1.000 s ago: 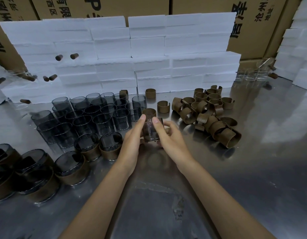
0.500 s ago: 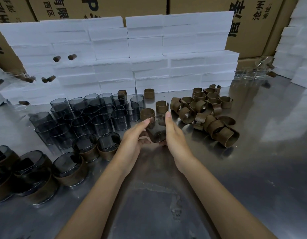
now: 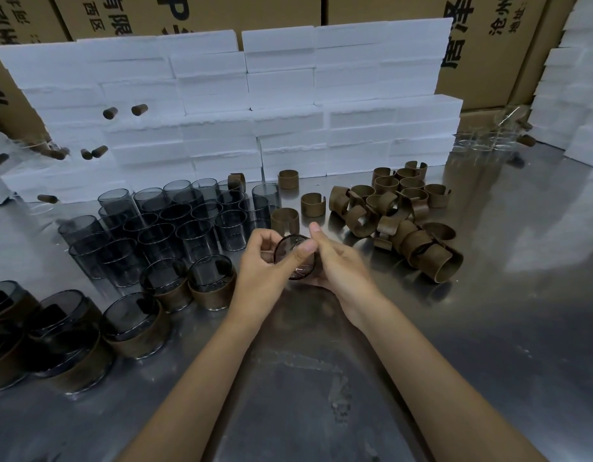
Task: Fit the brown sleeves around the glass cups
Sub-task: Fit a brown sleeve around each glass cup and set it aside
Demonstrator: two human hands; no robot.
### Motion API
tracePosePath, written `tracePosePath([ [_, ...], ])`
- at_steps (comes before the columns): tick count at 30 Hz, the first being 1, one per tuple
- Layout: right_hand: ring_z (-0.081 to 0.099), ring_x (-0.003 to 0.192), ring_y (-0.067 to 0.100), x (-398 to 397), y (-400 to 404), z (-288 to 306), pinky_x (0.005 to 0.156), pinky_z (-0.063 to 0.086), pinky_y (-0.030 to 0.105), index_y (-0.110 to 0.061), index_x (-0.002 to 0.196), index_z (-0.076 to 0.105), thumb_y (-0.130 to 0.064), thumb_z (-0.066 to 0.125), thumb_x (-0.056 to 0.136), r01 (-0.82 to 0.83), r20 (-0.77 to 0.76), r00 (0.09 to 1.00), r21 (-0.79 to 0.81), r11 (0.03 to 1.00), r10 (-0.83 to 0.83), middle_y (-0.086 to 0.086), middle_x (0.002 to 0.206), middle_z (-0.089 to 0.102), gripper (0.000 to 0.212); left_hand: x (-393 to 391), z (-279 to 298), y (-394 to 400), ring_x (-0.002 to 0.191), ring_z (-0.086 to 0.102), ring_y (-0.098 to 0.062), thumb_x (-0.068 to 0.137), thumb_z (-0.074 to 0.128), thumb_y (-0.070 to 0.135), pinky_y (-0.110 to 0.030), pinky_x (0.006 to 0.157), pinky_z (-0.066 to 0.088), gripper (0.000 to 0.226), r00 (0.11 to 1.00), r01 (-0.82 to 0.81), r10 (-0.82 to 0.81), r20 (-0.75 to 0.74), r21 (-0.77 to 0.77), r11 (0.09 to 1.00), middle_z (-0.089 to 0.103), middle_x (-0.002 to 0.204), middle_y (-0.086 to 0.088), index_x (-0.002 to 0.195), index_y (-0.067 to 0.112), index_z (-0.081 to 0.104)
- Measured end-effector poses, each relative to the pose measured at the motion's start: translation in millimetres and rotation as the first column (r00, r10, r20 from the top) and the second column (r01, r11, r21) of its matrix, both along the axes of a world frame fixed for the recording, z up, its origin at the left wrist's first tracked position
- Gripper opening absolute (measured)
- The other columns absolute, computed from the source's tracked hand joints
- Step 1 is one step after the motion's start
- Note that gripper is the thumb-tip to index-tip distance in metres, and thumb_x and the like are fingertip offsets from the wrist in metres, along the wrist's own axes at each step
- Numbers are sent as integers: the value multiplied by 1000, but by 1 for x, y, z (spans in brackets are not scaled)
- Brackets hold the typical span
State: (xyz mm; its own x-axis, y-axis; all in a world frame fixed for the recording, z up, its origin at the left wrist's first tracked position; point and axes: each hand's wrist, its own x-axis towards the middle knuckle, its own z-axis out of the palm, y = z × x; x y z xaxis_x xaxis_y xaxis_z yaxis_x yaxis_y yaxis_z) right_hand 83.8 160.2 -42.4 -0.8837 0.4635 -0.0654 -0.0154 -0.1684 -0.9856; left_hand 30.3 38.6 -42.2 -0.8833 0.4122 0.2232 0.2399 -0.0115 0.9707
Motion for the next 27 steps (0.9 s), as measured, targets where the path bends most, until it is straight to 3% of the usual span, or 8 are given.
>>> tracePosePath([
  [4,77,94,17,2,-3,3,70,62,28,-18,103,78,-46,55,103,6,-17,1000,-9,1000,-6,5,96,80,37,-2,-1,-2,77,66,6,94,69,38,-9,72,50,31,999,-27,26,18,50,998,70,80,18,99,9,62],
  [7,78,93,21,3,-2,4,76,64,32,-14,99,77,-44,53,105,44,-15,999,-65,997,-45,9,96,80,38,-2,-1,-2,106,70,-15,104,58,26,-38,100,55,20,997,-51,48,53,45,998,75,108,1,109,12,70],
  [10,77,96,24,1,0,4,81,64,36,-13,94,75,-40,54,105,122,-16,992,-162,979,-126,13,97,79,36,0,1,-2,119,68,-20,107,50,11,-45,110,50,27,995,-6,-1,101,68,998,73,124,-5,120,18,73],
  [13,77,94,21,0,3,3,77,64,31,-13,96,73,-37,53,106,143,-35,987,-269,952,-158,8,93,80,33,4,4,-1,121,67,-13,105,47,-1,-37,110,49,43,984,96,-109,141,100,990,72,129,0,129,27,68],
  [17,78,86,16,-1,6,1,72,62,26,-14,95,73,-38,53,106,138,-42,986,-319,938,-160,4,87,80,33,8,3,1,119,66,-4,99,59,-1,-25,104,51,57,981,163,-164,100,23,986,70,130,8,143,35,56],
  [21,78,86,16,-1,4,0,68,62,24,-15,98,73,-39,51,107,112,-41,991,-290,951,-129,5,89,80,34,6,0,3,111,67,4,93,75,17,-15,95,51,64,987,138,-137,83,-14,990,71,123,12,149,36,49],
  [24,77,92,16,-1,2,1,75,62,28,-22,104,71,-43,49,106,92,-28,994,-242,966,-102,4,97,80,31,2,-1,3,109,66,9,97,70,29,-12,91,51,55,992,56,-59,108,29,998,69,127,12,148,33,51],
  [27,73,89,2,-2,-3,1,70,58,18,-34,115,66,-49,50,104,92,-66,994,51,994,-89,-4,102,76,24,-5,-2,4,110,73,-15,107,53,21,-31,95,58,39,960,29,-102,259,271,962,74,124,2,144,34,53],
])
